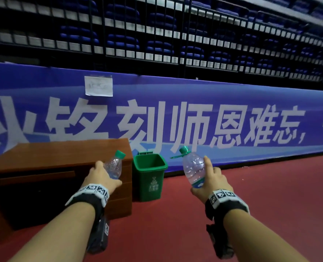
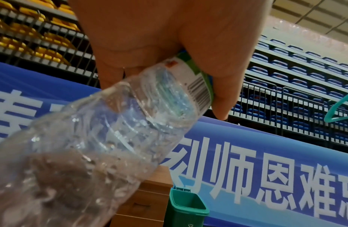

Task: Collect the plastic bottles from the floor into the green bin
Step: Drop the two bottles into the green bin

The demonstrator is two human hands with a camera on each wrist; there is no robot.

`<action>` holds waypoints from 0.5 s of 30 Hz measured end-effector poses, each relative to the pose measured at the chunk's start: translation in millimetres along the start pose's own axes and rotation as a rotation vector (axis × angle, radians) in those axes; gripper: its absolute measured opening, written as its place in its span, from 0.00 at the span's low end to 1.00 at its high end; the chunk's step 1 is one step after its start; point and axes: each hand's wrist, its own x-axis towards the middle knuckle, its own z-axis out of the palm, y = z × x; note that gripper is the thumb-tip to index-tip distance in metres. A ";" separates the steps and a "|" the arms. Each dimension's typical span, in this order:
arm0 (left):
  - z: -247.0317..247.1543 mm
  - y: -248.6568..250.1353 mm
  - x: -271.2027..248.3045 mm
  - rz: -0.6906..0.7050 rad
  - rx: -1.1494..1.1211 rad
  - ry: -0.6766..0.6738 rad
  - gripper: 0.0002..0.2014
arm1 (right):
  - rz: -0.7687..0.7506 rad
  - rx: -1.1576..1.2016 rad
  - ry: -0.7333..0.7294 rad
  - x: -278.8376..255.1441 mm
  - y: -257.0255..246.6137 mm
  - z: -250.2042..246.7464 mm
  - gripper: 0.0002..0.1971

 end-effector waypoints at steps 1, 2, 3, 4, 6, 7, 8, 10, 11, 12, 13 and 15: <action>6.4 5.1 28.3 -0.011 0.002 -0.015 0.40 | 0.013 0.005 0.002 28.5 -7.5 4.2 0.61; 12.0 11.6 54.7 -0.013 -0.001 -0.022 0.40 | 0.022 0.010 0.017 56.7 -14.1 8.4 0.61; 17.5 20.9 82.6 -0.001 -0.001 -0.023 0.39 | 0.019 0.023 0.039 85.9 -20.5 12.1 0.61; 21.9 30.5 110.0 0.020 -0.001 -0.021 0.39 | 0.022 0.039 0.059 113.6 -25.5 17.5 0.60; 46.1 59.5 171.7 0.058 0.013 -0.037 0.39 | 0.058 0.066 0.091 170.4 -22.5 33.4 0.60; 48.3 64.9 181.1 0.061 0.011 -0.044 0.39 | 0.054 0.065 0.079 179.7 -24.2 34.6 0.60; 58.9 79.0 196.7 0.069 0.002 -0.058 0.39 | 0.064 0.074 0.064 197.3 -20.1 39.5 0.60; 96.4 113.3 239.8 0.114 -0.010 -0.058 0.39 | 0.096 0.087 0.068 248.8 -6.5 56.8 0.60; 113.8 130.8 261.9 0.144 -0.028 -0.065 0.38 | 0.100 0.095 0.066 276.0 -0.3 65.0 0.61; 131.8 147.8 286.5 0.164 -0.044 -0.069 0.37 | 0.110 0.095 0.061 303.3 4.7 73.0 0.61; 149.1 165.0 307.9 0.178 -0.061 -0.081 0.37 | 0.107 0.091 0.061 332.1 10.8 83.6 0.61; 184.3 191.1 349.8 0.197 -0.053 -0.079 0.38 | 0.068 0.090 0.071 391.5 21.0 108.2 0.60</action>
